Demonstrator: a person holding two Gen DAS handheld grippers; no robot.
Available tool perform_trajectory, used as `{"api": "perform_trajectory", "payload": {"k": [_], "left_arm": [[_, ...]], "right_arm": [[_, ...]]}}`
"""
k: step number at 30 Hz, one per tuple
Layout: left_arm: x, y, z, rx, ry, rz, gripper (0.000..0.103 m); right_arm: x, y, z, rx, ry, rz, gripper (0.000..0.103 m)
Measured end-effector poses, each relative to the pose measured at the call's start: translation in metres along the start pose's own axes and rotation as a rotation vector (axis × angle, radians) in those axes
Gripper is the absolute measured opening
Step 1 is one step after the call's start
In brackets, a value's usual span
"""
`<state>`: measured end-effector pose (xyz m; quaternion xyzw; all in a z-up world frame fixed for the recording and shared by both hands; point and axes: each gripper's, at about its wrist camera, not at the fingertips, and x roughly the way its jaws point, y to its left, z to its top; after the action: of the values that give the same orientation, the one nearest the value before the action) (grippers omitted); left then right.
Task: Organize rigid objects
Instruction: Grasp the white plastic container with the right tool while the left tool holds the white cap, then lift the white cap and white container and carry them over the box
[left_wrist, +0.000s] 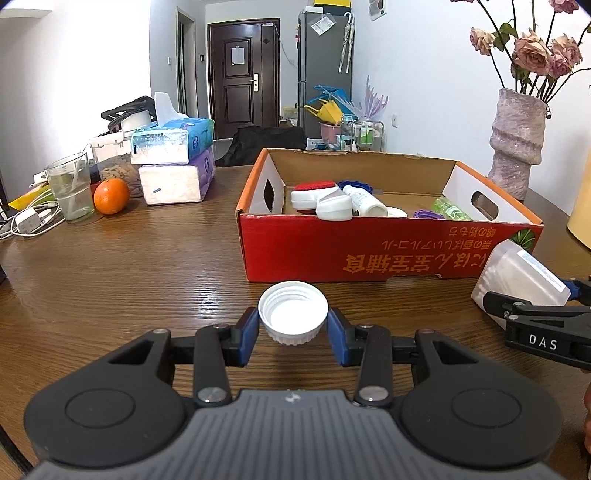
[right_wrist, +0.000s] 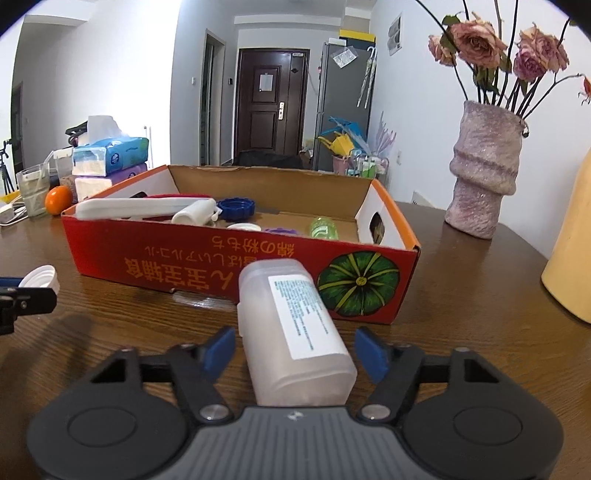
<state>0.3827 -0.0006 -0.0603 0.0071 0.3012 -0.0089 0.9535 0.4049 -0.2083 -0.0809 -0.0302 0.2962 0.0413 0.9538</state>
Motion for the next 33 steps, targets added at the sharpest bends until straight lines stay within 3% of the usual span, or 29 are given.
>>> {"api": "perform_trajectory", "payload": {"k": [4, 6, 33], "left_arm": [[0.001, -0.001, -0.001, 0.004, 0.002, 0.005, 0.041], [0.002, 0.0, -0.001, 0.004, 0.003, 0.006, 0.041], [-0.016, -0.004, -0.001, 0.0, -0.058, 0.024, 0.041]], "right_arm": [[0.001, 0.0, -0.002, 0.003, 0.018, 0.008, 0.055], [0.0, -0.002, -0.002, 0.014, 0.013, 0.024, 0.04], [-0.046, 0.011, -0.008, 0.04, -0.149, 0.067, 0.04]]}}
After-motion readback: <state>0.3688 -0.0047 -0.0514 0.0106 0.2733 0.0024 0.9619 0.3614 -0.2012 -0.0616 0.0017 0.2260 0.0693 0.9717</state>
